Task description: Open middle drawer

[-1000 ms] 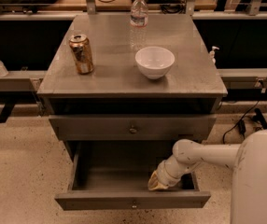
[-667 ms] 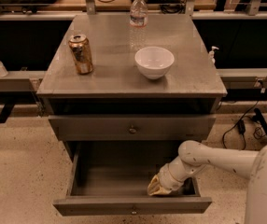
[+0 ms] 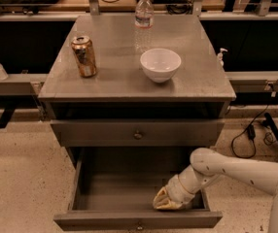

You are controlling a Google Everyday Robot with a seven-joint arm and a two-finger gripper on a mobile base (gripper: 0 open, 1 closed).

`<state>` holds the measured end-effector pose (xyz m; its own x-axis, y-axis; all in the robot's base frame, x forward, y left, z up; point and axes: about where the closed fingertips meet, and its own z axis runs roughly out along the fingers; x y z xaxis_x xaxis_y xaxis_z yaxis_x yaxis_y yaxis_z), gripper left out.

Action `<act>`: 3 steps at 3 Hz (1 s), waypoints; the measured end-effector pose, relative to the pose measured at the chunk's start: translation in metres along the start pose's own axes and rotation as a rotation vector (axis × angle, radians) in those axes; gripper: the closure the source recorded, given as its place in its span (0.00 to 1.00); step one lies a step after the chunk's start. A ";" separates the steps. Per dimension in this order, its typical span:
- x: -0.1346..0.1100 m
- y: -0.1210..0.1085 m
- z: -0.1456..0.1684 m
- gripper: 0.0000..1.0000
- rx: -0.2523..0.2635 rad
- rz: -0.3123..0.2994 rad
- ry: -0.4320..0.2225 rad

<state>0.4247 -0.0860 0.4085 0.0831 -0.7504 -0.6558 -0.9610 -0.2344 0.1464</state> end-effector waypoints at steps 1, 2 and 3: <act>0.000 0.000 0.000 1.00 0.000 0.000 0.000; -0.011 0.007 -0.030 1.00 0.110 -0.013 -0.027; -0.044 0.017 -0.071 1.00 0.303 -0.072 -0.089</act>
Offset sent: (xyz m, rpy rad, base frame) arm 0.0036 -0.0525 0.1227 0.1384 -0.3171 -0.2516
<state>0.4229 -0.1009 0.4921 0.1429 -0.6783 -0.7208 -0.9894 -0.0798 -0.1210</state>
